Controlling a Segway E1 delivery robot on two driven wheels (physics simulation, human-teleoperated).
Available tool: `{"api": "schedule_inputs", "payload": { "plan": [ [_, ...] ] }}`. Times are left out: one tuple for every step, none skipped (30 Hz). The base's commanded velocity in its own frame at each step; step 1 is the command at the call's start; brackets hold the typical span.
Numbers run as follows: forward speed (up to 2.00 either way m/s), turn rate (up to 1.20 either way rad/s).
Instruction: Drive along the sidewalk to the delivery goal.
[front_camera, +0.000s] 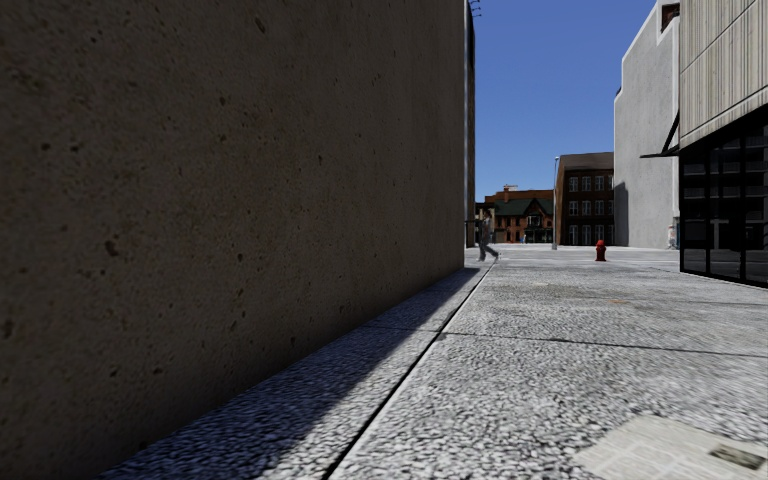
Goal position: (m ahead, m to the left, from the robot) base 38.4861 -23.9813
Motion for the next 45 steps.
{"api": "schedule_inputs", "payload": {
  "plan": [
    [0.0,0.0],
    [0.0,0.0],
    [0.0,0.0],
    [0.0,0.0],
    [0.0,0.0],
    [0.0,0.0],
    [0.0,0.0],
    [0.0,0.0],
    [0.0,0.0],
    [0.0,0.0],
    [0.0,0.0],
    [0.0,0.0],
    [0.0,0.0],
    [0.0,0.0],
    [0.0,0.0],
    [0.0,0.0],
    [0.0,0.0],
    [0.0,0.0],
    [0.0,0.0],
    [0.0,0.0],
    [0.0,0.0],
    [0.0,0.0],
    [0.0,0.0],
    [0.0,0.0],
    [0.0,0.0],
    [0.0,0.0],
    [0.0,0.0],
    [0.0,0.0],
    [0.0,0.0],
    [0.0,0.0],
    [0.03,0.0],
    [0.38,0.0],
    [0.78,0.0],
    [0.99,0.0],
    [0.99,0.0],
    [1.17,0.0],
    [1.32,0.0],
    [1.36,0.0],
    [1.36,-0.02],
    [1.36,-0.02],
    [1.37,-0.15],
    [1.37,-0.25],
    [1.36,-0.29],
    [1.36,-0.29],
    [1.36,-0.29]
  ]
}}
